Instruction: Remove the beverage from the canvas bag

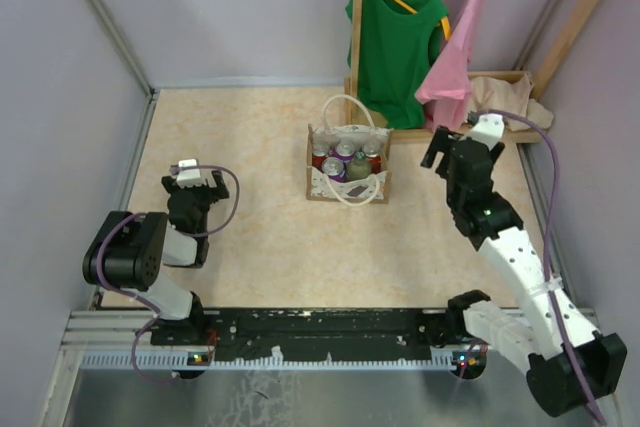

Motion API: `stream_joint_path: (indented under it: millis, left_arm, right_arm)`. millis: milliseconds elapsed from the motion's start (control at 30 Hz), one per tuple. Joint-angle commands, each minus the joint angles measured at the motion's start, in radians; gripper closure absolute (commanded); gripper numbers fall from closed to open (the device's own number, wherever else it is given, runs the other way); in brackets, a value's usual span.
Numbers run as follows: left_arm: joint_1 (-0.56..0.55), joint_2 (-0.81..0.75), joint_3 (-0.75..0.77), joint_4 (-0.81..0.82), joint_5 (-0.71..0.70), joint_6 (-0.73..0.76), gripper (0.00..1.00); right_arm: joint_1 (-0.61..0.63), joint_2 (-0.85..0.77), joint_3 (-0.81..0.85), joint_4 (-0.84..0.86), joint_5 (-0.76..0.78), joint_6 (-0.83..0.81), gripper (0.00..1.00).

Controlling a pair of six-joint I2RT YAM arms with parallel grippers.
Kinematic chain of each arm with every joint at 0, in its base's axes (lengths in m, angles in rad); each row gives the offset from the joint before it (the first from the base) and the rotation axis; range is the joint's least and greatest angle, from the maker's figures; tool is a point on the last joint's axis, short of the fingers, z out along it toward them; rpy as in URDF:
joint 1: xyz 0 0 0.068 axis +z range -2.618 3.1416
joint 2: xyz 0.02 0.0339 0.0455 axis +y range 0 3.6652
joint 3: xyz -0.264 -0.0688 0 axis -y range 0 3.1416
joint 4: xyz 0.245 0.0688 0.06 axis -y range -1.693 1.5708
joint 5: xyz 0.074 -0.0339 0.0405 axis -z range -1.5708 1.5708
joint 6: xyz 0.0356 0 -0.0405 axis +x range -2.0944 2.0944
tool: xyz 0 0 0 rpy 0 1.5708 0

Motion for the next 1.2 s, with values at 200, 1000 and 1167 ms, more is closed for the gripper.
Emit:
stream_joint_path:
  millis: [200, 1000, 1167]
  left_arm:
    - [-0.001, 0.006, -0.006, 0.017, -0.004, 0.005, 0.0]
    - [-0.002, 0.006, -0.005, 0.017, -0.004, 0.005, 0.0]
    - [-0.001, 0.006, -0.006, 0.017, -0.004, 0.005, 0.0]
  right_arm:
    - [0.158, 0.179, 0.27, 0.046, -0.067, -0.137, 0.68]
    - [0.313, 0.51, 0.364, 0.021, -0.291, -0.196, 0.46]
    - [0.338, 0.515, 0.35, 0.026, -0.309, -0.201, 0.34]
